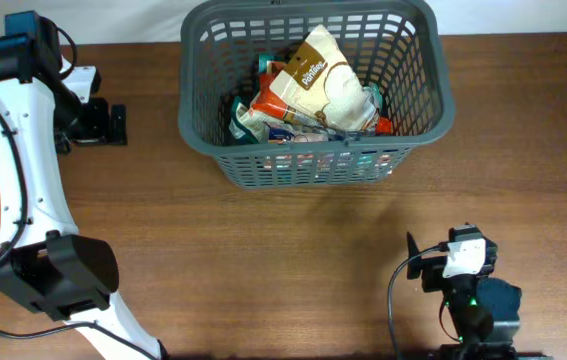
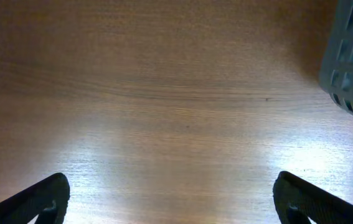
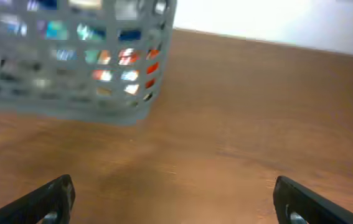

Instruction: Pack container

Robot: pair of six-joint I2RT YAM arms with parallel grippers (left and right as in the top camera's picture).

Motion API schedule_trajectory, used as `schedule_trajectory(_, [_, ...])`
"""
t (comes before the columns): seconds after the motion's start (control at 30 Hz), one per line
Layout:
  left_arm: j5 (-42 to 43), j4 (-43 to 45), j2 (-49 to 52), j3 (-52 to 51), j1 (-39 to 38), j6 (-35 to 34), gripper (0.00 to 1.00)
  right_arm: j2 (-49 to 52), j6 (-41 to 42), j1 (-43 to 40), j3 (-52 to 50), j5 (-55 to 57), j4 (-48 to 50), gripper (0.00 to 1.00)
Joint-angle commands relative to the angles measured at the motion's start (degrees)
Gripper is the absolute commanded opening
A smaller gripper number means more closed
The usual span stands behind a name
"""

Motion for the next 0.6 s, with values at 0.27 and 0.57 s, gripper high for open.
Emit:
schedule_trajectory(0.27, [0.4,0.0,-1.2,-0.2,0.3,-0.5,0.99,-4.2,0.3,-0.8,-0.6,0.5,0.4,0.99])
schedule_trajectory(0.57, [0.4,0.0,-1.2,-0.2,0.3,-0.5,0.99,-4.2,0.3,0.2,-0.6,0.5,0.4,0.99])
